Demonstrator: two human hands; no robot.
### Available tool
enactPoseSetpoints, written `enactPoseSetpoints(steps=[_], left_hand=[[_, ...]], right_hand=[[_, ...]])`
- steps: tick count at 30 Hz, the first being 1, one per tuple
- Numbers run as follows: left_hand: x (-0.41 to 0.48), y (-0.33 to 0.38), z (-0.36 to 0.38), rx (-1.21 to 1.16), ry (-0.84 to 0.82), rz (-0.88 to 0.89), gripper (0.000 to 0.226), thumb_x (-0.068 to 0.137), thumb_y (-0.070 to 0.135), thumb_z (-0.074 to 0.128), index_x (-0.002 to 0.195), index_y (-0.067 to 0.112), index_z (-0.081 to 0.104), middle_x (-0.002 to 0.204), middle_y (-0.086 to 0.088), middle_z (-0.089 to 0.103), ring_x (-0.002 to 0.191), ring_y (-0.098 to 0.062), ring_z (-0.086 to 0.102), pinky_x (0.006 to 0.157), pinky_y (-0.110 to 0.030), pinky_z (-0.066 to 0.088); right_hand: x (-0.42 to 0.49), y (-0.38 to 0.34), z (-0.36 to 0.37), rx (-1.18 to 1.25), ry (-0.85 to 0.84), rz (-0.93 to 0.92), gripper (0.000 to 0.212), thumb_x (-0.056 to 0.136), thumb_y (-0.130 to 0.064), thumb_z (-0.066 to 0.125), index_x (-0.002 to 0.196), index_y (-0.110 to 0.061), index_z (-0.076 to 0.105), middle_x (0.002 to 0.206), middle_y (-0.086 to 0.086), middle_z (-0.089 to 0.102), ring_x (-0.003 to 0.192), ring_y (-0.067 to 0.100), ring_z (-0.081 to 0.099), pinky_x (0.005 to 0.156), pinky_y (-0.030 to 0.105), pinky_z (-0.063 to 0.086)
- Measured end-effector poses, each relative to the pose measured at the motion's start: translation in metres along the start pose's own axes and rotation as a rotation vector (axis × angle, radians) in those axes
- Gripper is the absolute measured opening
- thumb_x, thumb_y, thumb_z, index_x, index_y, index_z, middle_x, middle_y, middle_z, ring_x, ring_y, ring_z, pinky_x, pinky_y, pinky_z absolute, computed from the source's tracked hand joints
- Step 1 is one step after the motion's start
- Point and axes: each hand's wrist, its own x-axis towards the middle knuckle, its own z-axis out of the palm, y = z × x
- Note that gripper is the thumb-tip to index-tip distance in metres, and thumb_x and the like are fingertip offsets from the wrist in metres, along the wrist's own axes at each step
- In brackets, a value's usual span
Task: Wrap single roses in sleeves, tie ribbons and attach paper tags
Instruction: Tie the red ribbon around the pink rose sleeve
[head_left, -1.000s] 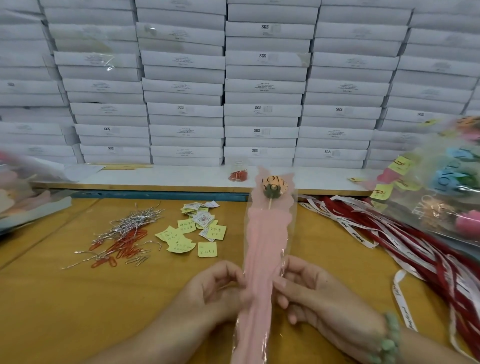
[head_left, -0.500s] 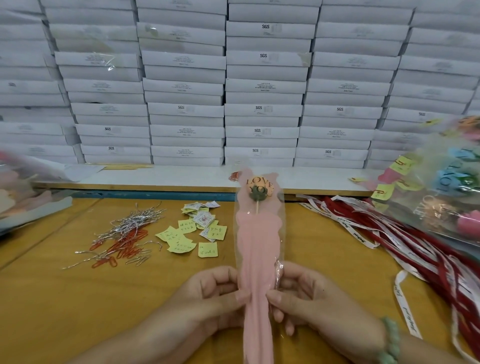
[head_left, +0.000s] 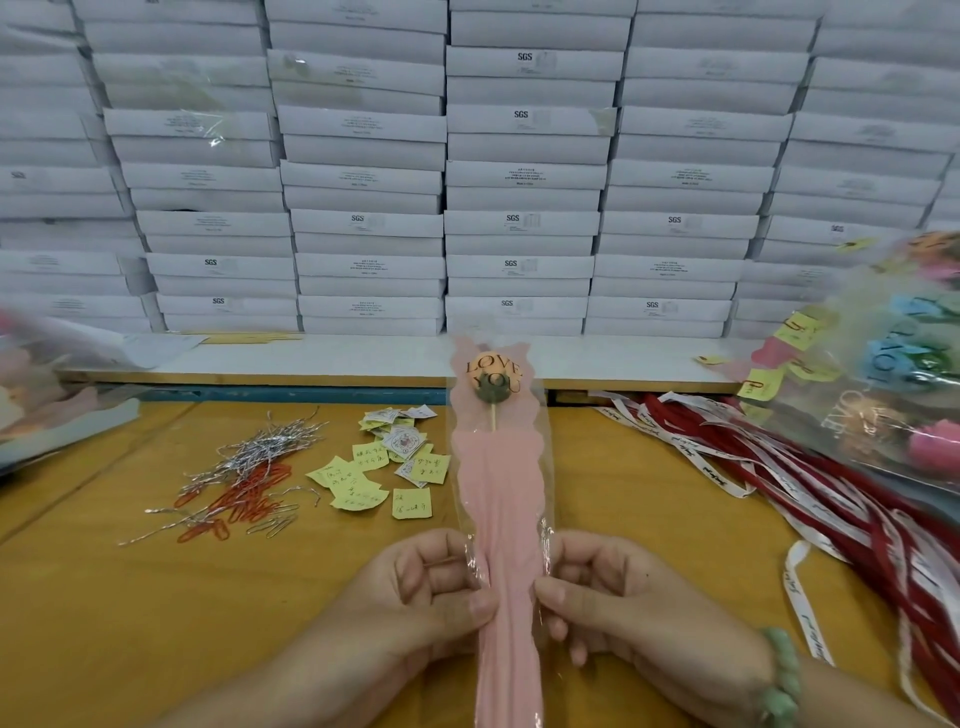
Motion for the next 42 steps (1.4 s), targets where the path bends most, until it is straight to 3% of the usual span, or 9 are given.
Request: enactPoseSetpoints(steps=[2, 5, 12, 16, 20, 25, 31, 37, 42], left_hand=[[0.000, -0.001, 0.001, 0.006, 0.025, 0.007, 0.064, 0.036, 0.012, 0.100, 0.091, 0.000, 0.068, 0.095, -0.031, 0.063, 0.080, -0.033, 0.065, 0.069, -0.037, 0.058], [0.000, -0.001, 0.002, 0.017, 0.032, 0.024, 0.055, 0.033, 0.013, 0.100, 0.078, 0.006, 0.071, 0.085, -0.026, 0.064, 0.070, -0.028, 0.064, 0.064, -0.033, 0.057], [-0.001, 0.000, 0.002, 0.053, 0.013, 0.045, 0.054, 0.032, 0.014, 0.100, 0.078, 0.003, 0.073, 0.085, -0.027, 0.065, 0.068, -0.026, 0.066, 0.066, -0.029, 0.059], [-0.001, 0.001, 0.001, 0.110, -0.027, 0.052, 0.049, 0.037, 0.018, 0.100, 0.079, 0.008, 0.076, 0.084, -0.021, 0.068, 0.069, -0.021, 0.067, 0.068, -0.027, 0.058], [-0.002, 0.002, 0.001, 0.141, -0.059, 0.030, 0.043, 0.043, 0.014, 0.098, 0.079, 0.009, 0.076, 0.085, -0.020, 0.069, 0.072, -0.020, 0.068, 0.068, -0.024, 0.057], [-0.003, 0.002, 0.001, 0.186, -0.049, 0.032, 0.030, 0.051, 0.007, 0.087, 0.078, 0.009, 0.075, 0.088, -0.022, 0.068, 0.076, -0.022, 0.066, 0.071, -0.025, 0.056], [-0.004, 0.004, 0.005, 0.147, -0.077, 0.044, 0.017, 0.058, 0.009, 0.082, 0.074, 0.008, 0.076, 0.068, -0.009, 0.069, 0.055, -0.009, 0.064, 0.051, -0.014, 0.049], [-0.004, 0.002, 0.001, 0.228, -0.072, 0.013, 0.021, 0.060, 0.016, 0.085, 0.078, 0.014, 0.075, 0.084, -0.019, 0.066, 0.079, -0.026, 0.063, 0.068, -0.027, 0.055], [-0.004, 0.007, 0.001, 0.188, -0.172, -0.056, 0.023, 0.065, 0.022, 0.089, 0.081, 0.020, 0.073, 0.089, -0.011, 0.070, 0.080, -0.018, 0.069, 0.064, -0.024, 0.056]], right_hand=[[0.000, -0.001, -0.002, 0.042, -0.031, 0.002, 0.001, 0.085, -0.011, 0.067, 0.085, -0.012, 0.069, 0.067, -0.004, 0.063, 0.060, 0.004, 0.057, 0.053, 0.015, 0.048], [0.000, 0.000, -0.003, 0.086, -0.067, 0.017, 0.010, 0.082, -0.010, 0.065, 0.084, -0.015, 0.073, 0.070, -0.002, 0.066, 0.061, 0.004, 0.058, 0.054, 0.015, 0.049], [0.003, 0.001, 0.000, 0.002, -0.056, 0.042, 0.006, 0.079, -0.010, 0.073, 0.084, -0.013, 0.073, 0.072, 0.000, 0.068, 0.063, 0.007, 0.063, 0.054, 0.017, 0.052], [0.003, -0.001, 0.003, -0.068, -0.043, 0.063, 0.029, 0.074, -0.011, 0.070, 0.101, -0.001, 0.062, 0.075, 0.001, 0.068, 0.064, 0.008, 0.064, 0.053, 0.017, 0.051], [0.000, -0.003, 0.005, -0.060, -0.028, 0.030, 0.032, 0.071, -0.007, 0.070, 0.098, -0.008, 0.055, 0.072, -0.002, 0.069, 0.062, 0.009, 0.065, 0.052, 0.017, 0.051], [-0.001, -0.002, 0.007, -0.056, -0.019, -0.010, 0.033, 0.072, -0.003, 0.068, 0.100, -0.003, 0.052, 0.074, -0.002, 0.070, 0.062, 0.009, 0.065, 0.053, 0.017, 0.051], [-0.001, 0.001, 0.005, -0.046, -0.002, -0.029, 0.040, 0.069, -0.003, 0.070, 0.104, -0.001, 0.050, 0.077, -0.001, 0.070, 0.063, 0.011, 0.065, 0.054, 0.019, 0.051], [0.000, 0.004, 0.005, -0.067, 0.001, -0.078, 0.053, 0.068, -0.001, 0.071, 0.116, 0.001, 0.047, 0.089, 0.001, 0.069, 0.064, 0.014, 0.064, 0.054, 0.021, 0.050], [0.001, 0.008, 0.003, -0.113, -0.017, -0.077, 0.054, 0.073, 0.001, 0.075, 0.120, -0.003, 0.047, 0.091, 0.006, 0.068, 0.066, 0.015, 0.064, 0.056, 0.022, 0.050]])
